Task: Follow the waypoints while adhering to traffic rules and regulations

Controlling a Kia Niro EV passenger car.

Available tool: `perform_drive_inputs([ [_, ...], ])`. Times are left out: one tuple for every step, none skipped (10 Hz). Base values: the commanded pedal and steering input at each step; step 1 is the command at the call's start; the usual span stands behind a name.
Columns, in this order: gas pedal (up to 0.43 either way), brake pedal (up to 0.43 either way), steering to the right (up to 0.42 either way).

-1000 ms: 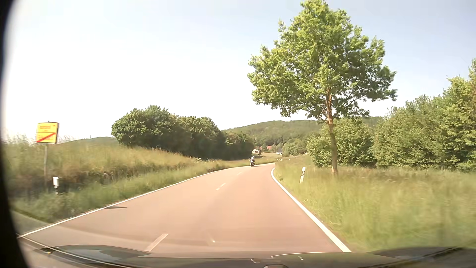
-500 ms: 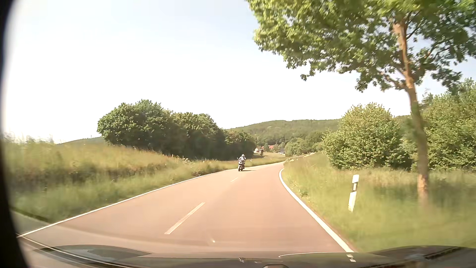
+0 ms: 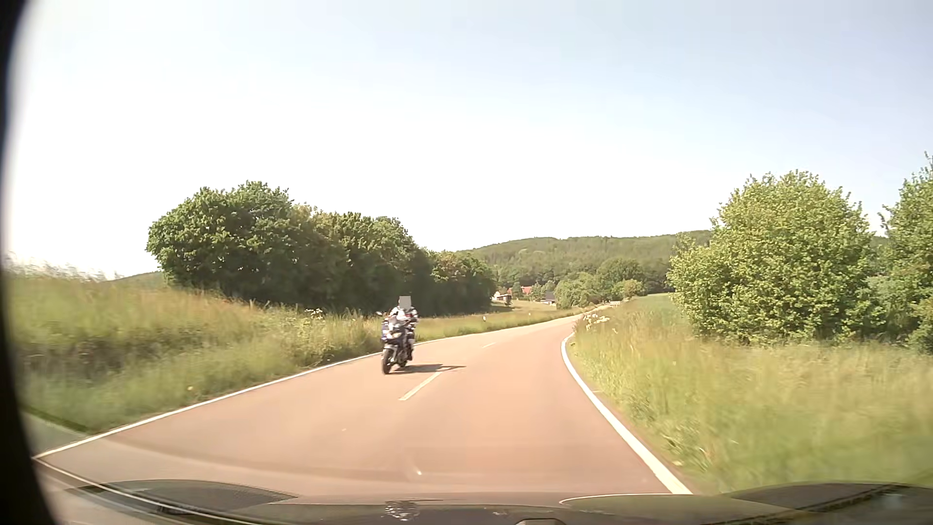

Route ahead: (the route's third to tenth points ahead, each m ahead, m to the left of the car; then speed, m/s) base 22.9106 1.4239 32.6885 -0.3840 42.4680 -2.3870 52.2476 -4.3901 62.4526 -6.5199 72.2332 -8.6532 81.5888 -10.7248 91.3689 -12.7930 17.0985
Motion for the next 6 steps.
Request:
perform_drive_inputs([
  [0.409, 0.0, 0.016],
  [0.409, 0.0, 0.017],
  [0.409, 0.0, 0.019],
  [0.409, 0.0, 0.021],
  [0.409, 0.0, 0.024],
  [0.409, 0.0, 0.028],
])
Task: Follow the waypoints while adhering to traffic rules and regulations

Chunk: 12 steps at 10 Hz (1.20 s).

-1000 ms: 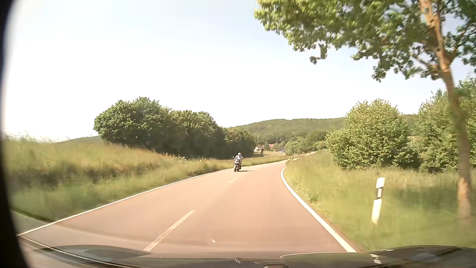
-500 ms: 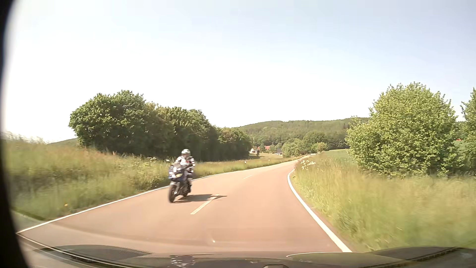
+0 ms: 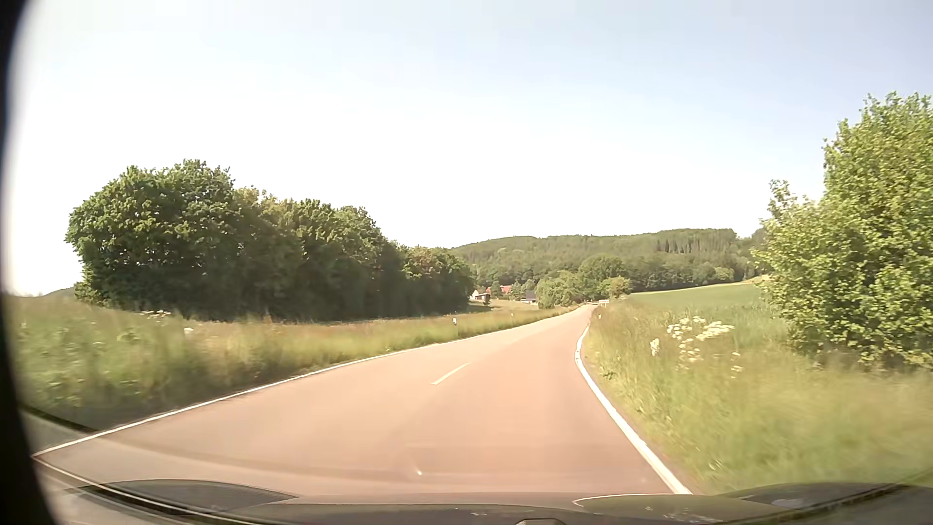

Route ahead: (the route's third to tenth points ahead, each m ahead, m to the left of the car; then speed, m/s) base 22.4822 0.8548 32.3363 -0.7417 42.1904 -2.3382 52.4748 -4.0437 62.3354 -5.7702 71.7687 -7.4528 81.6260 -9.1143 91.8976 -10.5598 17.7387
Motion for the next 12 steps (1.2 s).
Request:
perform_drive_inputs([
  [0.409, 0.0, 0.032],
  [0.421, 0.0, 0.034],
  [0.421, 0.0, 0.034],
  [0.429, 0.0, 0.033],
  [0.441, 0.0, 0.031],
  [0.441, 0.0, 0.026],
  [0.441, 0.0, 0.025],
  [0.441, 0.0, 0.026],
  [0.441, 0.0, 0.026],
  [0.441, 0.0, 0.026],
  [0.441, 0.0, 0.025],
  [0.441, 0.0, 0.024],
])
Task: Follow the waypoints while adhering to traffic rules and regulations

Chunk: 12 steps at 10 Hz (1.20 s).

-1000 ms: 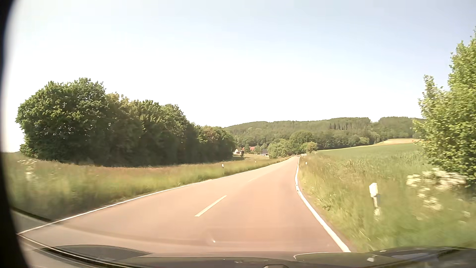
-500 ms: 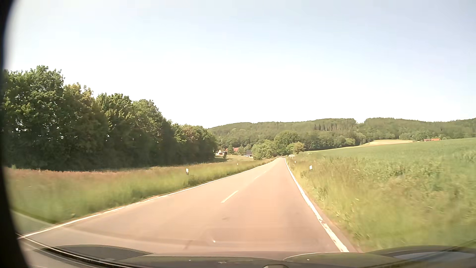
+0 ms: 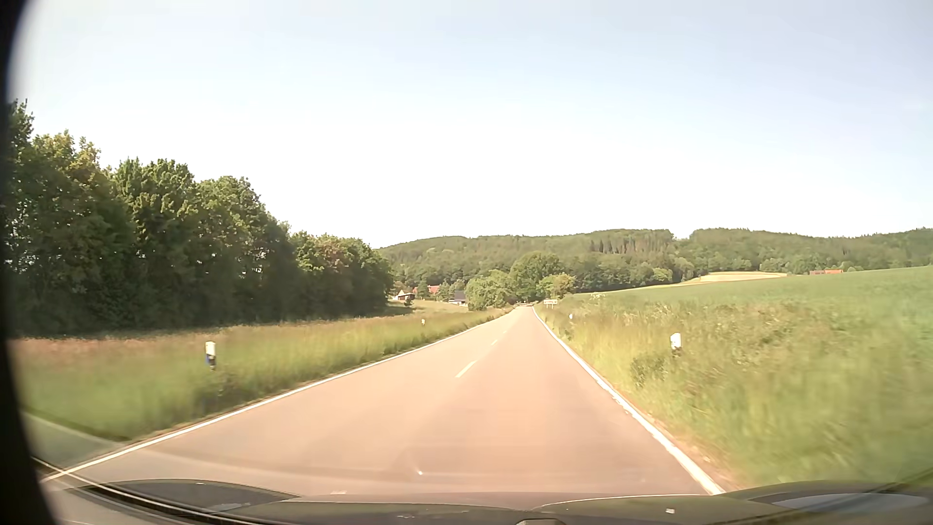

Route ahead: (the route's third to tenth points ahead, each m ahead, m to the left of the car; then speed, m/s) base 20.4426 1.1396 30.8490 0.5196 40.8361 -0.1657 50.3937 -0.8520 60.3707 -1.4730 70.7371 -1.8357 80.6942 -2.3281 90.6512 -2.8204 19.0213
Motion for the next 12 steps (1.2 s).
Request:
perform_drive_inputs([
  [0.441, 0.0, 0.023],
  [0.441, 0.0, 0.023],
  [0.441, 0.0, 0.02],
  [0.441, 0.0, 0.015],
  [0.441, 0.0, 0.008],
  [0.441, 0.0, 0.004],
  [0.441, 0.0, 0.001],
  [0.441, 0.0, -0.003],
  [0.429, 0.0, -0.004],
  [0.429, 0.0, -0.004],
  [0.429, 0.0, -0.002],
  [0.429, 0.0, -0.001],
])
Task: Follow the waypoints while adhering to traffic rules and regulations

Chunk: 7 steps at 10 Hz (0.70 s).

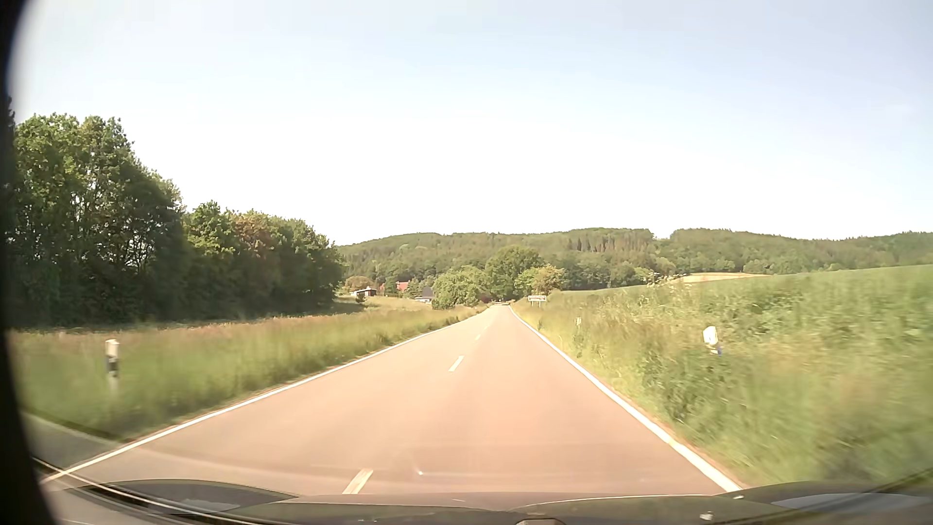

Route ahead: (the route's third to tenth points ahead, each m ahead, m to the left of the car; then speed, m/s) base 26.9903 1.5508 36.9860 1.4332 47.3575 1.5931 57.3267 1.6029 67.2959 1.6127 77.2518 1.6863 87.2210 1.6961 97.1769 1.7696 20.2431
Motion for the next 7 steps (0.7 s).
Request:
perform_drive_inputs([
  [0.429, 0.0, 0.0],
  [0.409, 0.0, 0.002],
  [0.378, 0.0, 0.003],
  [0.37, 0.0, 0.004],
  [0.358, 0.0, 0.003],
  [0.35, 0.0, 0.003],
  [0.339, 0.0, 0.002],
])
